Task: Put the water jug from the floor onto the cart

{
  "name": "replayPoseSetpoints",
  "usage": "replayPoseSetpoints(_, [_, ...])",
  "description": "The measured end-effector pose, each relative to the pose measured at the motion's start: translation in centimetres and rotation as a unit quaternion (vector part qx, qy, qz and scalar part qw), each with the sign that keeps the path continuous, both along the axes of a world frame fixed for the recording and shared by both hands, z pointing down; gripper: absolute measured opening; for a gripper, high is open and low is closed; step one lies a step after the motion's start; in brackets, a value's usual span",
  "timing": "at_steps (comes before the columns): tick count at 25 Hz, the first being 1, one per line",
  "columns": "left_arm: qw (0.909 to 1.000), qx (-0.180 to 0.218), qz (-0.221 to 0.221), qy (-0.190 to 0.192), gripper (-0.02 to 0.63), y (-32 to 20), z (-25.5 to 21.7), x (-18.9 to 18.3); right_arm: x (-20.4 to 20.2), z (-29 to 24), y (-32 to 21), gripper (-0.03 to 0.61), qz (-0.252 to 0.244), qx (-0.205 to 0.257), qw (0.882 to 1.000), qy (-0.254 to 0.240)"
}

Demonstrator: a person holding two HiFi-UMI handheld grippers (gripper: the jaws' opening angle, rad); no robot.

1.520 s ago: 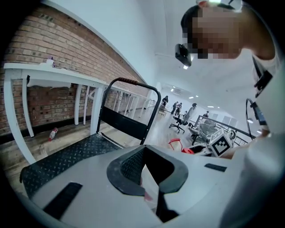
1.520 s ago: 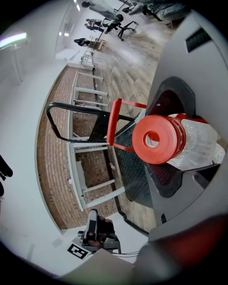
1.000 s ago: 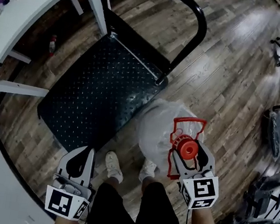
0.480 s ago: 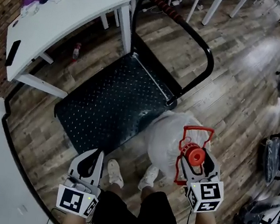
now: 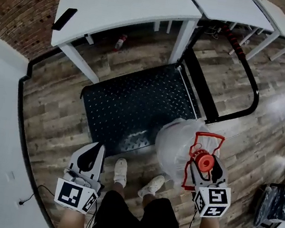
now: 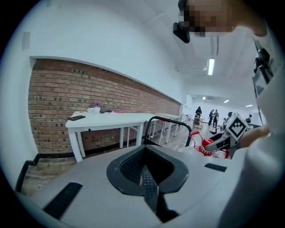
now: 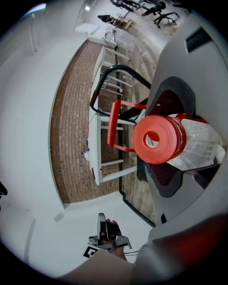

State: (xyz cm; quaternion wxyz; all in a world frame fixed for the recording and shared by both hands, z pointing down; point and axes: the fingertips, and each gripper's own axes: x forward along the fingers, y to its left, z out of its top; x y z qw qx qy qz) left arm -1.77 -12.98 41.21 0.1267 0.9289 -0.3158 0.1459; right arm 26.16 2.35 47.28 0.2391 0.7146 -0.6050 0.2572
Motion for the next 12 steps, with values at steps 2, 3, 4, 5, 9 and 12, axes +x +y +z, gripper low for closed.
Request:
replayPoseSetpoints(2, [0.9995, 0.002, -0.032, -0.002, -0.006, -0.6, 0.1, -2.6, -1.7, 0.3, -2.4, 0.311, -0.031, 0.004, 0.999, -0.005])
replayPoseSetpoints(3, [0.9989, 0.002, -0.048, -0.003, -0.006, -0.8, 0.2, -3.9, -2.7, 0.4, -3.5, 0.311, -0.046, 0.006, 0.999, -0.007])
replayPoseSetpoints(4, [0.9980, 0.003, -0.063, -0.007, -0.006, -1.1, 0.2, -5.3, -3.6, 0.5, -4.6, 0.311, -0.060, 0.008, 0.998, -0.010])
replayPoseSetpoints(5, [0.9969, 0.004, -0.078, -0.011, -0.006, -1.2, 0.3, -6.6, -4.6, 0.6, -5.6, 0.311, -0.073, 0.010, 0.997, -0.013])
replayPoseSetpoints(9, [0.9908, 0.006, -0.135, -0.014, -0.006, -1.6, 0.2, -11.6, -8.5, 0.6, -9.5, 0.311, -0.120, 0.020, 0.992, -0.029])
replayPoseSetpoints(12, [0.9847, 0.004, -0.174, -0.012, -0.006, -1.4, 0.4, -15.1, -11.5, 0.6, -11.8, 0.311, -0.154, 0.026, 0.987, -0.038])
